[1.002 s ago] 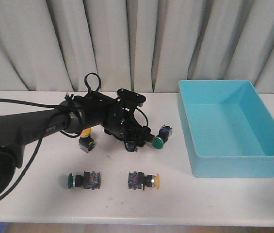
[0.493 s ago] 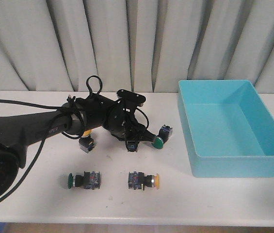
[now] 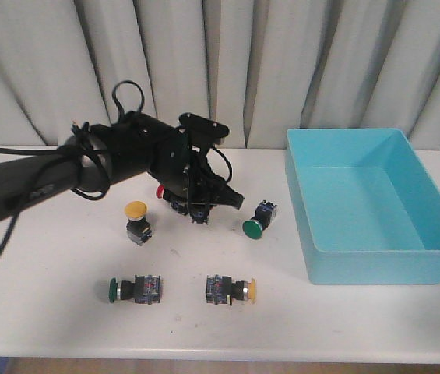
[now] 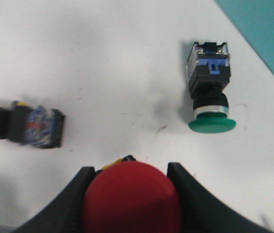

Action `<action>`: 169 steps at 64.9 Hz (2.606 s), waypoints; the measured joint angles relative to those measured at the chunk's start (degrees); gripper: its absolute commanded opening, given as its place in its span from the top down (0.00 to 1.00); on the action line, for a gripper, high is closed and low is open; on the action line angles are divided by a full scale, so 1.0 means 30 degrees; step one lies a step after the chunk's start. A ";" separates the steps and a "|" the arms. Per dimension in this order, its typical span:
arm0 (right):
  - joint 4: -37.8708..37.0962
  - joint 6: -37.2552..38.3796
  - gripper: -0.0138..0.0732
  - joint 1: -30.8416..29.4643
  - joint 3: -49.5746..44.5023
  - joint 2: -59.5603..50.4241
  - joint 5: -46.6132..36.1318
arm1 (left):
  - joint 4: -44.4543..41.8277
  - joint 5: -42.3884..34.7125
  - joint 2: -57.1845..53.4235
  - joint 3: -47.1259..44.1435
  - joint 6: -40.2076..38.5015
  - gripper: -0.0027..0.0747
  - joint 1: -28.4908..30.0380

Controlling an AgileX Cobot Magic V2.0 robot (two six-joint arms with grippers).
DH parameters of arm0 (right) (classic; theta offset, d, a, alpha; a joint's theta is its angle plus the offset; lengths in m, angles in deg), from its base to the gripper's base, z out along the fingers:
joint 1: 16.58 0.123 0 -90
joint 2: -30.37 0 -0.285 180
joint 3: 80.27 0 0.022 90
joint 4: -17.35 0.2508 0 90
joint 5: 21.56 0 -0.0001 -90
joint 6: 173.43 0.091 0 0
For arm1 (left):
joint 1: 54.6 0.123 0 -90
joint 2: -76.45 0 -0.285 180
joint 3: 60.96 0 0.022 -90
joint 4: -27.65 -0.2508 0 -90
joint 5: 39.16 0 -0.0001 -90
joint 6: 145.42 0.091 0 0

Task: Pick red and yellow buttons and place in box
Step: 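Lift the red button with the left gripper toward the right gripper, then grasp the red button with the right gripper and release left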

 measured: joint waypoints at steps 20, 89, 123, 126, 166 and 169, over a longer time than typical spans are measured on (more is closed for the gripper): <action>0.0000 0.0000 0.38 0.0000 0.0000 0.0000 0.0000 | -0.0494 0.2849 -0.6017 -0.2387 0.2761 0.69 0.0000; 1.1237 -1.4824 0.20 0.0000 0.1826 0.4369 0.3198 | 2.1928 0.3469 -1.6394 -1.5981 3.2365 0.69 0.1281; 1.6036 -2.5182 0.22 0.6541 0.3221 0.9894 0.3282 | 2.4031 0.4739 -1.6394 -1.5981 3.5848 0.69 0.1281; 1.6058 -2.5532 0.22 0.7333 0.3689 1.0352 0.3107 | 2.4031 0.4802 -1.6394 -1.5981 3.6005 0.69 0.1281; 1.9033 -3.1272 0.28 1.0001 0.6690 1.2590 0.3557 | 2.4035 0.6079 -1.6394 -1.5981 3.9008 0.69 0.1281; 1.9033 -3.1311 0.31 1.0001 0.6687 1.2590 0.3557 | 2.4035 0.6079 -1.6394 -1.5981 3.9008 0.69 0.1281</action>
